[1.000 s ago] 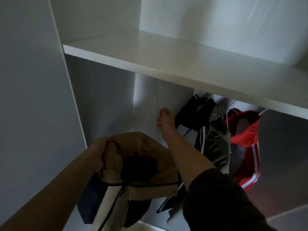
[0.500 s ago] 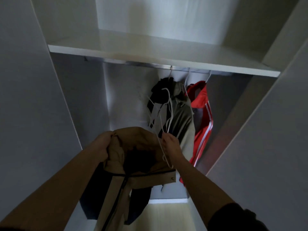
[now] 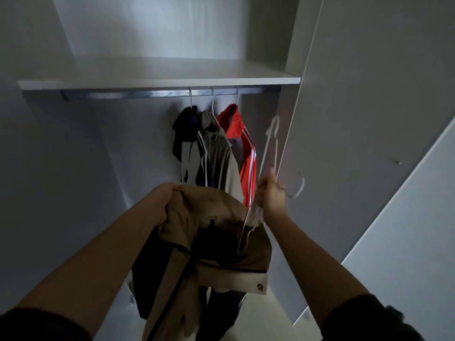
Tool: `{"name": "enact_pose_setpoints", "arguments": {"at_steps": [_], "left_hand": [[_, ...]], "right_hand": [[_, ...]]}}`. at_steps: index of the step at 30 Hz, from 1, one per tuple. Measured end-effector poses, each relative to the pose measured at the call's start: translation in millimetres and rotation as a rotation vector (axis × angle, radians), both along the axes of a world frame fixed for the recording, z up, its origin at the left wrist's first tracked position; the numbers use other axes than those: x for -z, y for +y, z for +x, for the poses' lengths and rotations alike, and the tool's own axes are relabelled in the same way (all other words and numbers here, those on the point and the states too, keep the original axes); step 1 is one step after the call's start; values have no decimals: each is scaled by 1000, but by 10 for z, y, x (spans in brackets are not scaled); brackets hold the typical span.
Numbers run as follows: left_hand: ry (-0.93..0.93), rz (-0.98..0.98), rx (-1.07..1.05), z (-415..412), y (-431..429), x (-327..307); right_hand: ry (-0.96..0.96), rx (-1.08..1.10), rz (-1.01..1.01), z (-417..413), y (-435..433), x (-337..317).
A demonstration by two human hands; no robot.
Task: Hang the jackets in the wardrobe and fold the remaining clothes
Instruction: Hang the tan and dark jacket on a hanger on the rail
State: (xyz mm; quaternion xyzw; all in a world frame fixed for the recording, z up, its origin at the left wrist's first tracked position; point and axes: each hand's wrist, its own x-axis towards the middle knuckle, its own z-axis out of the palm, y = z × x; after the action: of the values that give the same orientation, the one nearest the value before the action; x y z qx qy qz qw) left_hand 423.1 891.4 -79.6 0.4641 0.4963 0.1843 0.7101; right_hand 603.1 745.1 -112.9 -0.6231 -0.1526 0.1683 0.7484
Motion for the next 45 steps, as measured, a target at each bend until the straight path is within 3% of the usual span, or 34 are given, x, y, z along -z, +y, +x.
{"name": "enact_pose_setpoints", "arguments": {"at_steps": [6,9,18,25,30,33,38,45], "left_hand": [[67,26,89,178,-85,-206],[74,47,137,291,-86,-348],[18,259,121,332,40,-596],[215,912,93,222,79,-512],[170,1152,166,261,-59,-609],[193,1160,236,297,-103,-651],[215,1049,358,196,-73,-435],[137,806,403,58,23,-156]], "right_hand": [[-55,-250,385,-72,-405,-122],[-66,-318,398,-74,-491,-27],[-261,-515,-191,81,-940,265],[-467,-577,-446,-49,-890,105],[-576,-547,-652,-236,-590,26],[-612,-524,-733,-315,-375,-186],[-324,-523,-676,-229,-268,-574],[-253,-624,-657,-251,-189,-751]]}}
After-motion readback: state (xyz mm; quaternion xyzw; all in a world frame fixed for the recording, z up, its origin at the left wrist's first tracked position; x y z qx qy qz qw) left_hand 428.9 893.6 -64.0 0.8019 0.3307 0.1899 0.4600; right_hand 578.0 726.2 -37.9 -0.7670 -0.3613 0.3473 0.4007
